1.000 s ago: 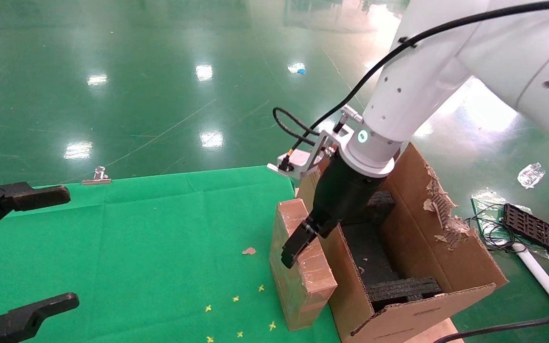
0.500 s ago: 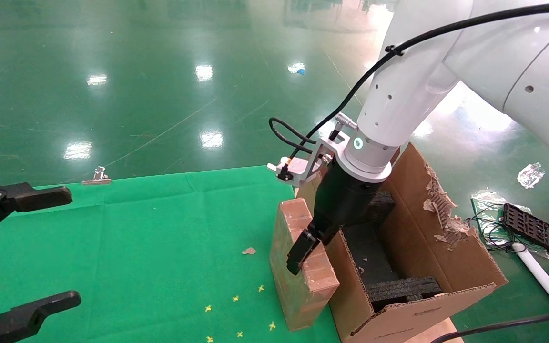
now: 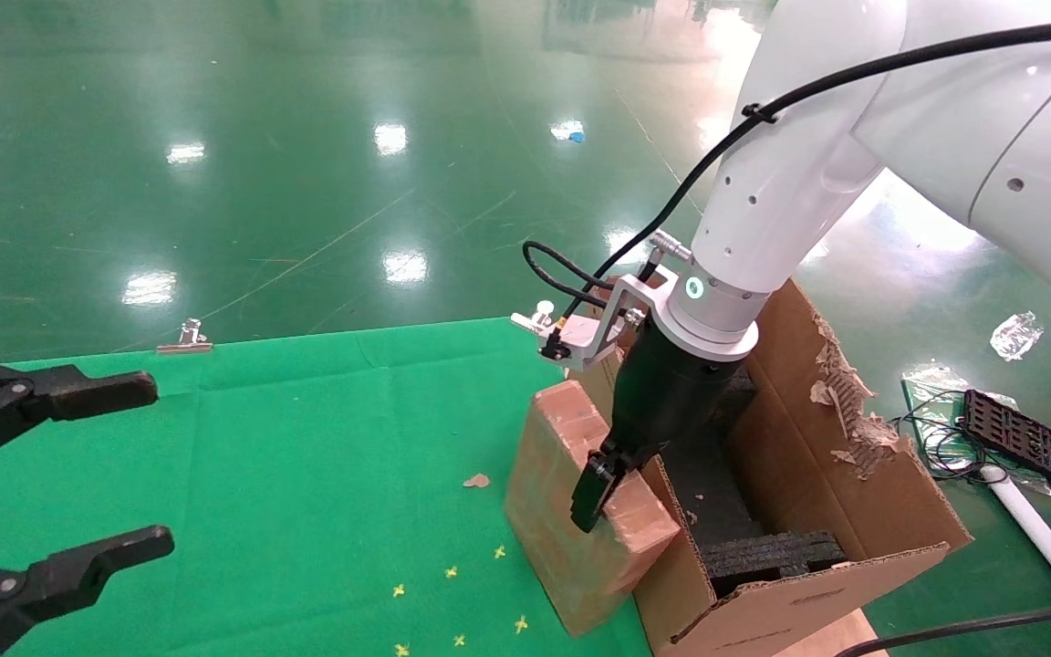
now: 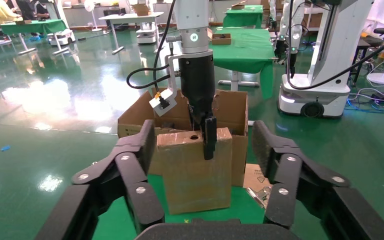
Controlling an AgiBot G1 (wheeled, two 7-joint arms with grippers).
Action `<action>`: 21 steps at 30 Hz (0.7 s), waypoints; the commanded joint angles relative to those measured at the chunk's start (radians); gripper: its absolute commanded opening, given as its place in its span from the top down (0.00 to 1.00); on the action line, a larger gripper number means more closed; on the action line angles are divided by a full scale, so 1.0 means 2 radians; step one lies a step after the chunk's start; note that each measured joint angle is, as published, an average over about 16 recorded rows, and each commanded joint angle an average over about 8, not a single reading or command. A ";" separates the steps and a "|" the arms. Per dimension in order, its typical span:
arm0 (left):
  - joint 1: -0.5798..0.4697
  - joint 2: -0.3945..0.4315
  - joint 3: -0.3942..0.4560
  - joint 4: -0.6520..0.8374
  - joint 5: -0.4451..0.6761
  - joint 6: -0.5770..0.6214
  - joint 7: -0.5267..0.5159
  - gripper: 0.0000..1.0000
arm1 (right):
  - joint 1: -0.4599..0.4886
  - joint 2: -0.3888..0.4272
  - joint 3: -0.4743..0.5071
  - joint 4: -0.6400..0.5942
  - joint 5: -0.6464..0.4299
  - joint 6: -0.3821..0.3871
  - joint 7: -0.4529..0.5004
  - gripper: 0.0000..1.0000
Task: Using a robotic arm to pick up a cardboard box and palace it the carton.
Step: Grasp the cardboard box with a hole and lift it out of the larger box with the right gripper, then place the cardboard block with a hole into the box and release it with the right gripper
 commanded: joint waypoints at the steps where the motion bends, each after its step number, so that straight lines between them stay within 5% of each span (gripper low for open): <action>1: 0.000 0.000 0.000 0.000 0.000 0.000 0.000 1.00 | -0.001 0.000 -0.002 -0.001 0.001 0.001 -0.002 1.00; 13: 0.000 0.000 0.000 0.000 0.000 0.000 0.000 1.00 | 0.105 0.079 0.050 0.010 0.022 0.033 -0.088 1.00; 21: 0.000 0.000 0.001 0.000 0.000 0.000 0.000 1.00 | 0.171 0.134 0.060 -0.042 -0.007 0.051 -0.102 1.00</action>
